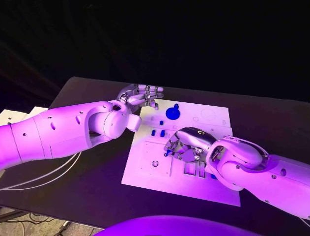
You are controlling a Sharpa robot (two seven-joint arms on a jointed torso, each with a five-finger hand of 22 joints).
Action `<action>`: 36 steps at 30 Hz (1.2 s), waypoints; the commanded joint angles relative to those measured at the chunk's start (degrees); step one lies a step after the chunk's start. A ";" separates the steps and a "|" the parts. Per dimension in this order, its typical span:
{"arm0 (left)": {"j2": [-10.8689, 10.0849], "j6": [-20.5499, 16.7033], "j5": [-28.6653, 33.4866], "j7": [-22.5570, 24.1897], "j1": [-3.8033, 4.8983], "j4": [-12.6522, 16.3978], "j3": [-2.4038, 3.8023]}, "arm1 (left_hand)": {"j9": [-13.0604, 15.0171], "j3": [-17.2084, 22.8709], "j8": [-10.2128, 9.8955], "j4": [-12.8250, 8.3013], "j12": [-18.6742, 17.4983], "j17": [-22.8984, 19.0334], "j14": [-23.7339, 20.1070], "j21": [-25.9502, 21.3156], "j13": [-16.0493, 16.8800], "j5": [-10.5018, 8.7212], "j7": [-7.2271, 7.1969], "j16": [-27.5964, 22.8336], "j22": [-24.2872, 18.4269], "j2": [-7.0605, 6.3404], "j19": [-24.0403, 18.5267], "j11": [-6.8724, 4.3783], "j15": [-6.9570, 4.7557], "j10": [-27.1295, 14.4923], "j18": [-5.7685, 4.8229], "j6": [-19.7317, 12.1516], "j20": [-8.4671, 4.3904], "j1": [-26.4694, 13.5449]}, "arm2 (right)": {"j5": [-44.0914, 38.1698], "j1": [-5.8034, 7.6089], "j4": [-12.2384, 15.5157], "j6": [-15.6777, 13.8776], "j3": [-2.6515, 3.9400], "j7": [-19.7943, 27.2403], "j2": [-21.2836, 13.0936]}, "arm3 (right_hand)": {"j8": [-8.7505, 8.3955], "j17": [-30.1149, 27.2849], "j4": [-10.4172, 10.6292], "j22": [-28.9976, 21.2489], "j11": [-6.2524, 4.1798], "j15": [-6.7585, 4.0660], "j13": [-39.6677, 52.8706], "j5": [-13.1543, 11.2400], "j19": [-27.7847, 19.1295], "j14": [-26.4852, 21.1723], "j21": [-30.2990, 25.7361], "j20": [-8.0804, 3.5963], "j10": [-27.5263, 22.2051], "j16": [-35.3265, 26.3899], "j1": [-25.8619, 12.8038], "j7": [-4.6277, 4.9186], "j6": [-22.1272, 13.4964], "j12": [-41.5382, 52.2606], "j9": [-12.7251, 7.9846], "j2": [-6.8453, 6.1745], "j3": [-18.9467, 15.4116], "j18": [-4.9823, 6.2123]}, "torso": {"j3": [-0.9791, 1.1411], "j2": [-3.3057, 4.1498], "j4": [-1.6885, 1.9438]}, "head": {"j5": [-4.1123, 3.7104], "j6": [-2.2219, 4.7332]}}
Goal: Assemble the parts on the task board
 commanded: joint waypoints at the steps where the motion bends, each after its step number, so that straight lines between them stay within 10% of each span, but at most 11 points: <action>1: 0.11 1.11 -0.17 0.16 -0.01 0.11 0.05 | 0.09 -0.12 0.36 -0.07 0.13 -0.09 0.00 0.39 -0.07 0.20 0.47 0.18 0.08 0.32 0.02 -0.09 0.32 -0.39 0.61 -0.40 0.54 -0.13 | -1.15 -0.16 -0.08 1.78 -0.03 -0.07 0.14 | 0.25 0.05 -0.23 0.05 0.27 -0.20 0.10 0.27 0.36 2.30 0.28 -0.02 0.06 0.34 0.47 0.18 0.14 -0.15 0.05 -0.07 0.22 -0.65 | -0.04 -0.02 0.00 | -0.05 -0.13; 36: -0.05 1.70 -0.17 -1.07 0.00 -0.03 0.05 | 0.12 -0.25 0.68 -0.08 0.48 -0.15 -0.17 0.37 -0.06 0.17 0.49 0.27 0.08 0.31 -0.09 -0.06 0.38 -0.62 0.61 -0.61 0.61 -0.36 | -5.46 -0.40 -0.41 4.52 -0.37 -5.56 1.55 | -0.78 0.25 -0.53 0.04 1.56 0.86 -0.04 2.13 -0.06 2.21 0.46 0.83 -3.14 0.79 -1.85 1.36 -2.97 -1.91 -0.77 -2.64 -1.17 -0.68 | -0.02 -0.03 0.02 | 0.14 -0.59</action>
